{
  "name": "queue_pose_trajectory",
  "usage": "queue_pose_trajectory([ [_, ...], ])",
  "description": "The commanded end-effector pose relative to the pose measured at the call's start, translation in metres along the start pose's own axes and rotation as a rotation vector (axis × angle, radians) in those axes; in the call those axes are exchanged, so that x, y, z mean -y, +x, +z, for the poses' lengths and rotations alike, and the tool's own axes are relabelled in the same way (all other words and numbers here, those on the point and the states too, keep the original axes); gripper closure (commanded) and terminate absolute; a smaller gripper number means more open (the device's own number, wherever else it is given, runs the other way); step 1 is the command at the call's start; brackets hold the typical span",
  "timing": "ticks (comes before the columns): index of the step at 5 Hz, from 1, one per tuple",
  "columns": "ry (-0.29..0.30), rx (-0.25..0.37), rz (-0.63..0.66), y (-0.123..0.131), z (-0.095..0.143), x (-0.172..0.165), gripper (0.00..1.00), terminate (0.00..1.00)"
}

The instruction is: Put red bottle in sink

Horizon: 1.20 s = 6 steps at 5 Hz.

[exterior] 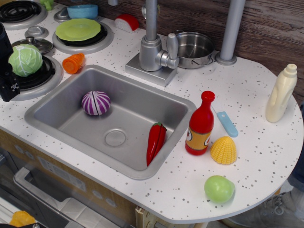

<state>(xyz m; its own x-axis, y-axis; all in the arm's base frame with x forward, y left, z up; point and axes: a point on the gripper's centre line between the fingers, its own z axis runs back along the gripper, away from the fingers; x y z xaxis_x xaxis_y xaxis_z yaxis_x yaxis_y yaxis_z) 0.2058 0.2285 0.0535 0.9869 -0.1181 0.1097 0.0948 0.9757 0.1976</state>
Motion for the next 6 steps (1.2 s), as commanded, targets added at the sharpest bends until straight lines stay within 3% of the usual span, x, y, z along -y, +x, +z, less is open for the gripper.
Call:
queue_pose_trajectory([
  [1, 0.0, 0.0, 0.0, 0.0, 0.0, 0.0, 0.0, 0.0],
  [2, -0.027, -0.056, -0.016, 0.024, 0.036, 0.017, 0.0, 0.0],
  [3, 0.005, -0.094, -0.007, 0.046, 0.084, 0.04, 0.0, 0.0],
  [4, -0.004, -0.118, 0.04, 0.068, 0.124, 0.08, 0.0, 0.0],
  [5, 0.01, -0.129, 0.094, 0.086, 0.15, 0.124, 0.0, 0.0],
  [6, -0.027, -0.124, 0.146, 0.096, 0.163, 0.17, 0.0, 0.0],
])
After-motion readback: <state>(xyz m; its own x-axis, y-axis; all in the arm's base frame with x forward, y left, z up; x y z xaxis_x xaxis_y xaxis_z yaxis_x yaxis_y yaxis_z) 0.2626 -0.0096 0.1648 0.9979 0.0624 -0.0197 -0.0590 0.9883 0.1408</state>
